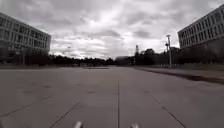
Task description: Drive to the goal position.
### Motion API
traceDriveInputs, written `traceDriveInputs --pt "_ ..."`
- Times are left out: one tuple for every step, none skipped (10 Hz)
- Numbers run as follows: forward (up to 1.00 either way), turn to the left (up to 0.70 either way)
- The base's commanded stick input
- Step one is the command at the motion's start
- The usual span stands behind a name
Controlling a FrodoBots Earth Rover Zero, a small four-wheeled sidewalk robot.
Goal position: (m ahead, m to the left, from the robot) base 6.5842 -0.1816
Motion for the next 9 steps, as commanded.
traceDriveInputs --pt "0.7 0.0" --pt "0.7 0.0" --pt "0.7 0.0" --pt "0.7 0.0" --pt "0.7 0.0" --pt "0.7 0.0" --pt "0.7 0.0" --pt "0.7 0.0" --pt "0.7 0.0"
